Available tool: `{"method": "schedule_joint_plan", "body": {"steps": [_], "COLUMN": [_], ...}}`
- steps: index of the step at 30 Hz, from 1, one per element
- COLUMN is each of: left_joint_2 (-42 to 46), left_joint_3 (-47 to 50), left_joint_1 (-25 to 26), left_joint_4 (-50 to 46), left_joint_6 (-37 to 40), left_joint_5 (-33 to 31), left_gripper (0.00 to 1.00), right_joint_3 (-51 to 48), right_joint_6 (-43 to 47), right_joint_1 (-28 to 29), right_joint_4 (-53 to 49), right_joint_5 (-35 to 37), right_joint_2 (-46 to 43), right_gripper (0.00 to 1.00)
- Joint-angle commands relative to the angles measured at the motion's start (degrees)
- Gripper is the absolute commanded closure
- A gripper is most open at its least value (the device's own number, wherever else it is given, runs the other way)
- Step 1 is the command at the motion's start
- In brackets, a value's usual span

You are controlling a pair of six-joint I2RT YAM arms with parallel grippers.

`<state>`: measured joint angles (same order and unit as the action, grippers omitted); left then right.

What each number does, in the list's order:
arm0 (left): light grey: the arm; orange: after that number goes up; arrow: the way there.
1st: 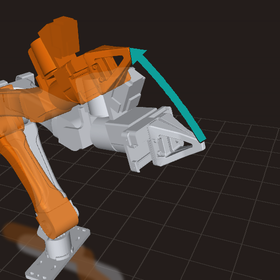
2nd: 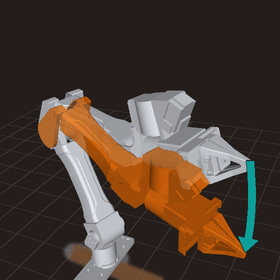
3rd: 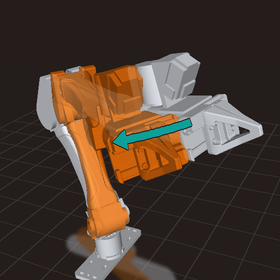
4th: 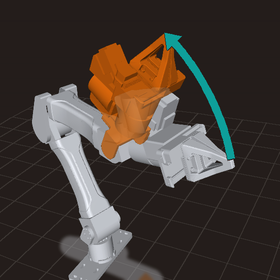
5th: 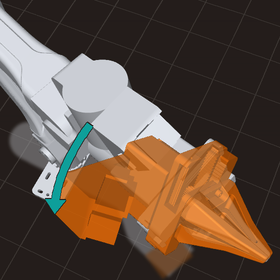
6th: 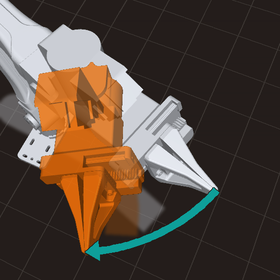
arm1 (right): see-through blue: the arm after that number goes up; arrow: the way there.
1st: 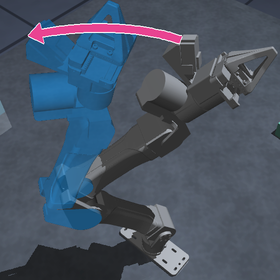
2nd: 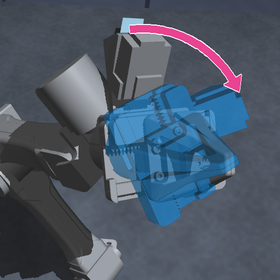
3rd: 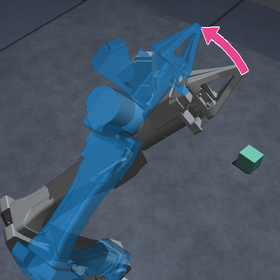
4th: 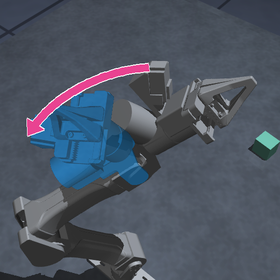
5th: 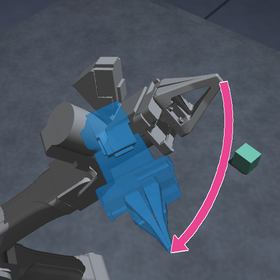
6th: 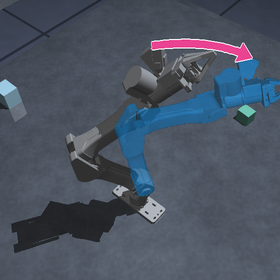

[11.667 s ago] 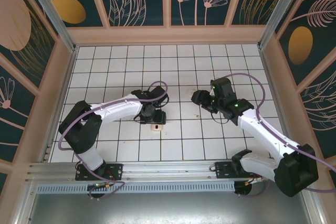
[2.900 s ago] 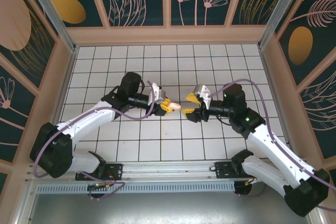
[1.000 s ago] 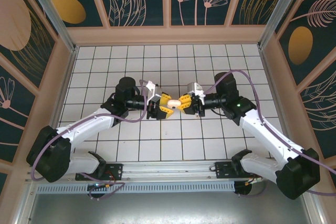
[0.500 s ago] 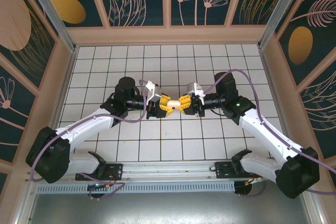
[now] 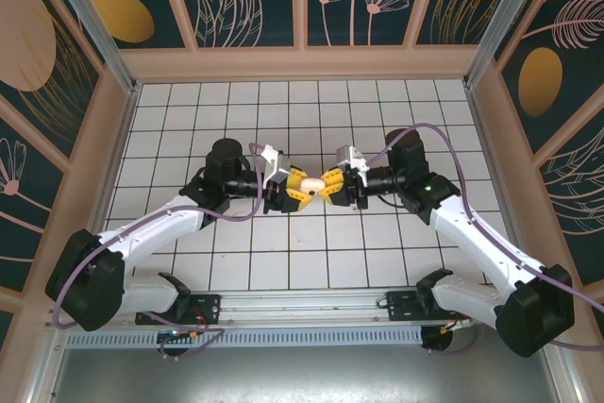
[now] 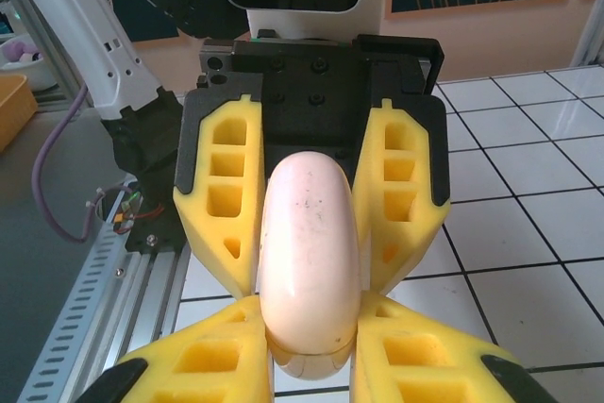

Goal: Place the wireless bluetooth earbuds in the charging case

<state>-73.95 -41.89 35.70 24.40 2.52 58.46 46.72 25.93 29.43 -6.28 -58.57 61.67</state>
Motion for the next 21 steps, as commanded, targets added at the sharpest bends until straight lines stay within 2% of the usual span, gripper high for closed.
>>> {"method": "schedule_joint_plan", "body": {"steps": [1,21], "left_joint_2": [1.2,2.0], "left_joint_3": [-0.9,0.1], "left_joint_1": [0.3,0.3], "left_joint_4": [3.3,5.0], "left_joint_6": [-0.9,-2.5], "left_joint_5": [0.0,-0.9], "left_gripper": [0.59,0.56], "right_joint_3": [-1.5,-5.1], "right_joint_6": [-3.5,-9.9], "right_joint_1": [-0.2,-1.1], "right_joint_4": [4.8,13.0], "right_joint_5": [-1.7,-3.8], "right_joint_2": [-0.7,-2.4], "right_gripper": [0.79,0.79]}}
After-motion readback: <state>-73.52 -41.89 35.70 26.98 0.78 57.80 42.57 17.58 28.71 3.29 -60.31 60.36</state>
